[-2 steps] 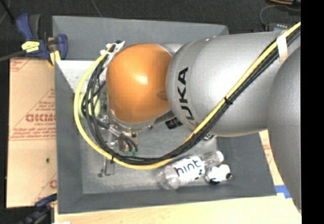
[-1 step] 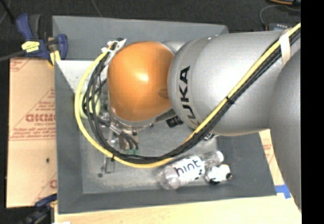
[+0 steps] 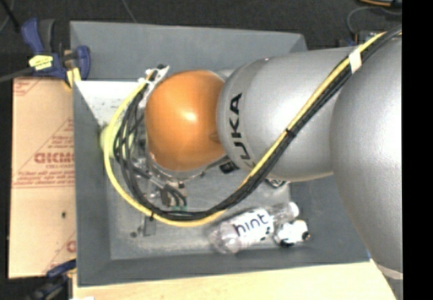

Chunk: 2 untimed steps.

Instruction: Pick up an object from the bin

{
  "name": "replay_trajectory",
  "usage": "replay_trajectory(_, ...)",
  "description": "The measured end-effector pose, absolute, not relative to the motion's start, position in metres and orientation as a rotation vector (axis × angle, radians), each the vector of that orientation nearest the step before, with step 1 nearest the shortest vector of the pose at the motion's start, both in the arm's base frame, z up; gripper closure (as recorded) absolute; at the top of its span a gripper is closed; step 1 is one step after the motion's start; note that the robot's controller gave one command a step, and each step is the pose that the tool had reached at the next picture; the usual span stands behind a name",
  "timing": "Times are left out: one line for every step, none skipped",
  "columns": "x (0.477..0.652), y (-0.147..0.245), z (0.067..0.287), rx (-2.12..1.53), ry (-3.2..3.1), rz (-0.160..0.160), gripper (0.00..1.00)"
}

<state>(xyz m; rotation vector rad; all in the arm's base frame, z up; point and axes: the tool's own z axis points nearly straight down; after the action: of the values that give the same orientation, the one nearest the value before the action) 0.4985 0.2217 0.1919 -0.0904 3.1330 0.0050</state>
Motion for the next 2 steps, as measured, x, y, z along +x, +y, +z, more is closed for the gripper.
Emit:
replay_trajectory(0.531,0.215,0.141,-0.057,3.133,0.007,0.0)
replay_trajectory(0.55,0.207,0.113,0.023,3.145,-0.001,0.0)
